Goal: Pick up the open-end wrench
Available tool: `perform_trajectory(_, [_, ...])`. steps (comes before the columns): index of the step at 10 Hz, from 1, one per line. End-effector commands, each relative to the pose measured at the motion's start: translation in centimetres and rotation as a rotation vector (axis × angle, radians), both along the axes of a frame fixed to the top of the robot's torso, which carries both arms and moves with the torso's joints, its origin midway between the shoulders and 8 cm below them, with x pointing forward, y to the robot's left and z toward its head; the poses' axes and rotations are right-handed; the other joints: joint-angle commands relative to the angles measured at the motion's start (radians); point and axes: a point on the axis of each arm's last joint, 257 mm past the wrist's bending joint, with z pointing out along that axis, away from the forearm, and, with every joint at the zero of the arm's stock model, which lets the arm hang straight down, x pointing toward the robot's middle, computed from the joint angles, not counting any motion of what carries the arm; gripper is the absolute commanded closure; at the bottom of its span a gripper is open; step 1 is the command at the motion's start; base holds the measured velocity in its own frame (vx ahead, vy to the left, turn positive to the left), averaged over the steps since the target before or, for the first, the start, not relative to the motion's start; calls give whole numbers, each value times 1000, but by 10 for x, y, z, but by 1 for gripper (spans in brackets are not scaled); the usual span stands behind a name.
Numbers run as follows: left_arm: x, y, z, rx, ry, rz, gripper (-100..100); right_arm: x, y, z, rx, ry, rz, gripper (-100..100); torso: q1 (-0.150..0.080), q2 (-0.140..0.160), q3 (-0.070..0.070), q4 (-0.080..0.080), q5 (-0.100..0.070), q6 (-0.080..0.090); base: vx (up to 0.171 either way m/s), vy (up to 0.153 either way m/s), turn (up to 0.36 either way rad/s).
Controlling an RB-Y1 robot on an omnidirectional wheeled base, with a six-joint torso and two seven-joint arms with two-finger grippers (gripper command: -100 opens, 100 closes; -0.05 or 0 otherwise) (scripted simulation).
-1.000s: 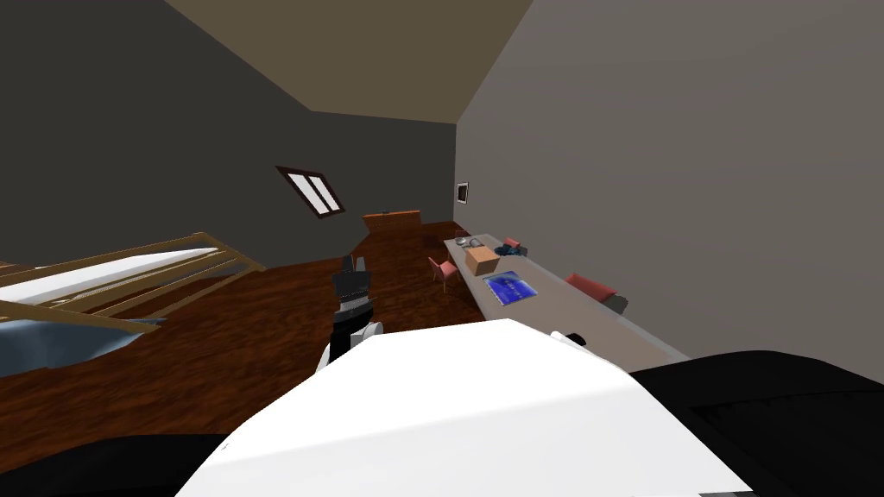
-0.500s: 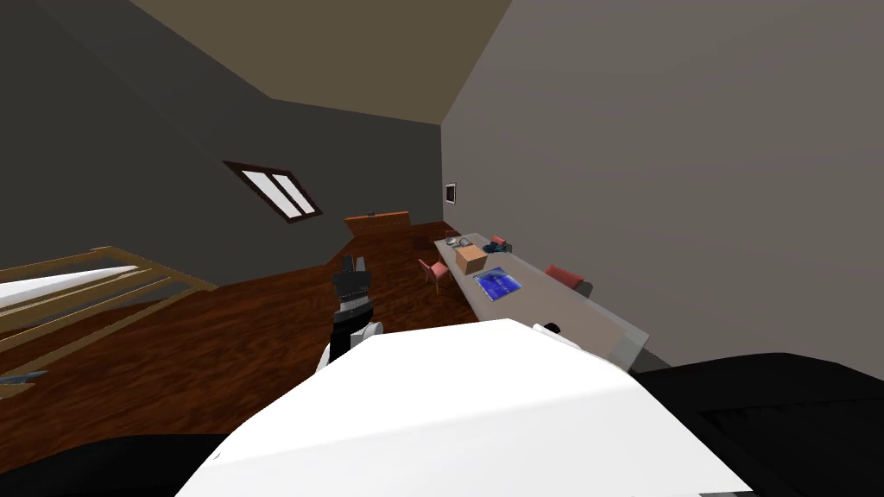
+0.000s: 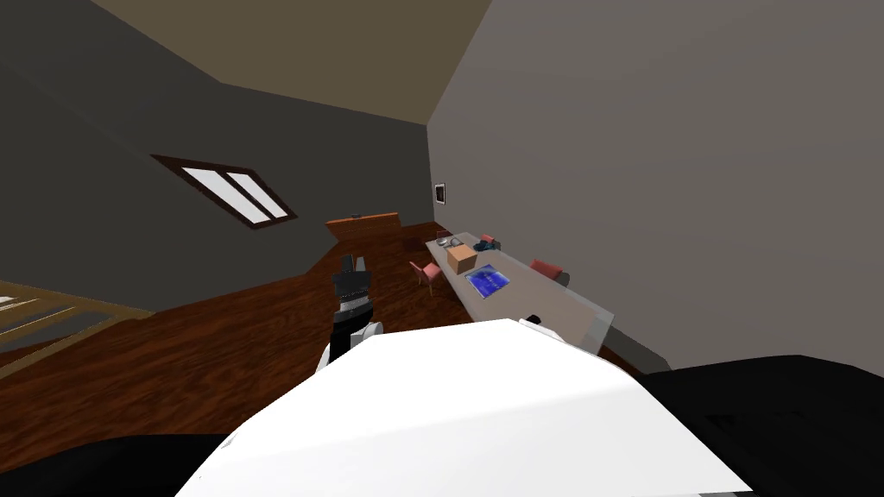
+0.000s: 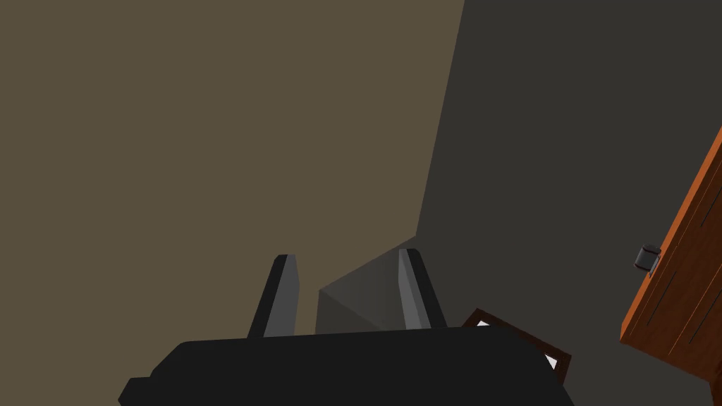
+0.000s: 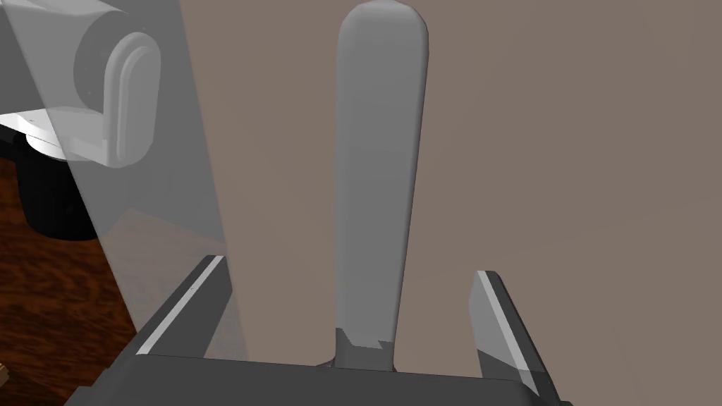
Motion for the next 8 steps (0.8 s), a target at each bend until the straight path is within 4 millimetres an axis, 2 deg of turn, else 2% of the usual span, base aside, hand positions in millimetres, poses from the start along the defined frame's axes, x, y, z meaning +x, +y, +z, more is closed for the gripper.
perform_trajectory(1, [0, 0, 0, 0, 0, 0, 0, 15, 14, -4, -2, -3, 34, -100, 0, 0, 0, 0, 0, 0, 24, -48, -251])
perform_trajectory(2, [0, 0, 0, 0, 0, 0, 0, 24, 24, -4, -4, -9, 55, -100, 0, -1, 0, 0, 0, 0, 25, -66, -243])
perform_trajectory(4, [0, 0, 0, 0, 0, 0, 0, 23, 25, -5, -3, -6, 55, -100, 0, 0, 0, 0, 0, -1, 14, -29, -44])
perform_trajectory(5, [0, 0, 0, 0, 0, 0, 0, 23, 25, -5, -3, -6, 56, 100, 1, 1, 0, 0, 0, -1, 0, 0, 0])
perform_trajectory(8, [0, 0, 0, 0, 0, 0, 0, 23, 25, -5, -4, -8, 55, 100, 2, 1, 1, 0, 0, -1, 0, 0, 0])
